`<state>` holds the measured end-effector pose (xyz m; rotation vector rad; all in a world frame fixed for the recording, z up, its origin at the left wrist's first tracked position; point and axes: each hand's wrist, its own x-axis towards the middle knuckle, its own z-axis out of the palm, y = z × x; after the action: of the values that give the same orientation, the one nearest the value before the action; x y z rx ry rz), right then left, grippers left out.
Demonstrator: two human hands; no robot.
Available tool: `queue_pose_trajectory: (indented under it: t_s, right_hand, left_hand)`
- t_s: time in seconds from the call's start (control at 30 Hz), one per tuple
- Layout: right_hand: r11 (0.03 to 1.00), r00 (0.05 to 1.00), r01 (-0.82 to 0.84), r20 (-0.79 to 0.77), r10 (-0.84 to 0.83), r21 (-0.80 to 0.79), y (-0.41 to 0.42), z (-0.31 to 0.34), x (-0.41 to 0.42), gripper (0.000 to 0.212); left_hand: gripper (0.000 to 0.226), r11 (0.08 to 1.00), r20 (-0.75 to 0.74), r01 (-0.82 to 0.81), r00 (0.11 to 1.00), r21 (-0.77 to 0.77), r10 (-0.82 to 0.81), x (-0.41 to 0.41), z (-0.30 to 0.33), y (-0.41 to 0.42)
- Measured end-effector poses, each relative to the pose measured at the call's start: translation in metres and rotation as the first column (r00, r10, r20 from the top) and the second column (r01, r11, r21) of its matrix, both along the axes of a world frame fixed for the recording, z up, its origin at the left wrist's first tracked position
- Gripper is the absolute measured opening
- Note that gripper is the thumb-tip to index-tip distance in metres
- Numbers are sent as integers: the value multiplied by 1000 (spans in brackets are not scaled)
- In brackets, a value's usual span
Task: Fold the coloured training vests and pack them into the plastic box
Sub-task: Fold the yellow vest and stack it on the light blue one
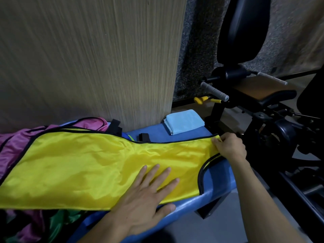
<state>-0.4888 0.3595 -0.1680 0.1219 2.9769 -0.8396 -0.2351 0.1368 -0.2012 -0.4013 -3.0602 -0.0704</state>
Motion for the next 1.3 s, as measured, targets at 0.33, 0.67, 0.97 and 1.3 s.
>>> queue_pose_trajectory:
  t_s: [0.33,0.67,0.97,1.3]
  right_hand:
    - [990,974,-58,211,85,-129,2,14,2,44]
    - [642,969,132,236,79,-755,9,37,23,34]
    - [546,973,65,175,151,-835,-16,79,54,21]
    - [575,935,-221,-3,355,-788,-95,110,117,16]
  left_hand:
    - [51,973,-143,-217,969,-82,204,-3,32,-38]
    - [52,839,-256,-544,810,5,527,6,72,-112]
    - [64,749,-250,-662,719,38,648,26,79,-149]
    - [30,798,-329,-576,729,176,600,30,85,-185]
